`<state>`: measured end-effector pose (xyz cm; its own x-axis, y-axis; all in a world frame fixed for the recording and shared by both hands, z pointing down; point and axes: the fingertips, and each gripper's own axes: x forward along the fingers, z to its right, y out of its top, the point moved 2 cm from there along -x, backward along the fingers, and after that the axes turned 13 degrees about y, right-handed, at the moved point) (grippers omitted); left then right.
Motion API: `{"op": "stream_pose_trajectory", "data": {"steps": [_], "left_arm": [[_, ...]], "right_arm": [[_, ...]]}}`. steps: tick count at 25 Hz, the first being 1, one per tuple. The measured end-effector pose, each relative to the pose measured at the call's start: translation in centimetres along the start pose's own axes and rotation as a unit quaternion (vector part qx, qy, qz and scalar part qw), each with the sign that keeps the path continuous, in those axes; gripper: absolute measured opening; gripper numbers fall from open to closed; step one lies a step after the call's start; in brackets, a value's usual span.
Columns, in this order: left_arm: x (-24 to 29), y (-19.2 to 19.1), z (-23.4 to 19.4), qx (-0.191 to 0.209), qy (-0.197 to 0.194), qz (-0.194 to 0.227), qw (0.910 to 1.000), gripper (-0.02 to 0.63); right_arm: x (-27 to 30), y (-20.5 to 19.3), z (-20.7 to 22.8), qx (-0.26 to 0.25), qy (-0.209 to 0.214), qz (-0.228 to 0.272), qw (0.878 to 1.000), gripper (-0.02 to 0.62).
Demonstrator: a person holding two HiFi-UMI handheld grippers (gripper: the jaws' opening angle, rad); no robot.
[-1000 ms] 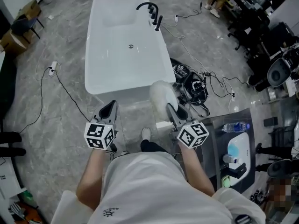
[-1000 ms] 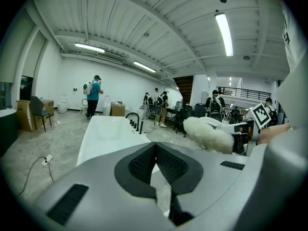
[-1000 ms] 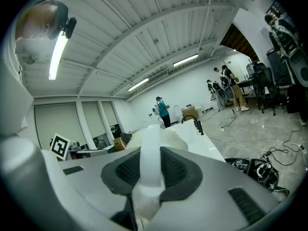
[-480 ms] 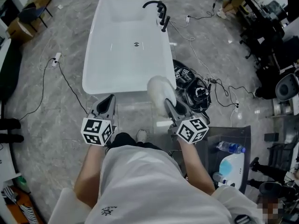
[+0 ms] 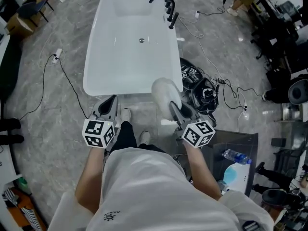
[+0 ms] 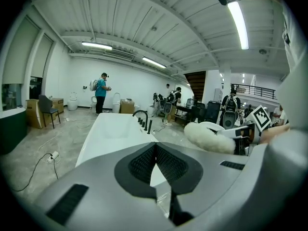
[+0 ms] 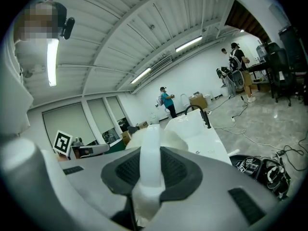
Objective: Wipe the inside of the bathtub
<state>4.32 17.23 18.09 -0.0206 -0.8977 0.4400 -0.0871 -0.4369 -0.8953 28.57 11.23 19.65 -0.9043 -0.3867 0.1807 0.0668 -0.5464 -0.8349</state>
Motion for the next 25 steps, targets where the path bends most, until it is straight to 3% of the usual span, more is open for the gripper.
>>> {"op": "stream_pose_trajectory", "data": {"steps": [9, 18, 25], "left_arm": [[5.3, 1.4, -2.6, 0.008, -0.028, -0.017, 0.9994, 0.012], [11.2, 3.2, -4.0, 0.029, -0.11, -0.027, 0.9932, 0.012], [14.7, 1.9, -5.3, 0.05, -0.154, -0.058, 0.9851, 0.012]], "right_arm": [[3.8, 1.5, 2.1, -0.003, -0.034, -0.006, 0.999, 0.101], [8.1, 3.4, 3.9, -0.013, -0.084, -0.012, 0.996, 0.101], [9.7, 2.7, 4.8, 0.007, -0.132, -0.019, 0.991, 0.101]]}}
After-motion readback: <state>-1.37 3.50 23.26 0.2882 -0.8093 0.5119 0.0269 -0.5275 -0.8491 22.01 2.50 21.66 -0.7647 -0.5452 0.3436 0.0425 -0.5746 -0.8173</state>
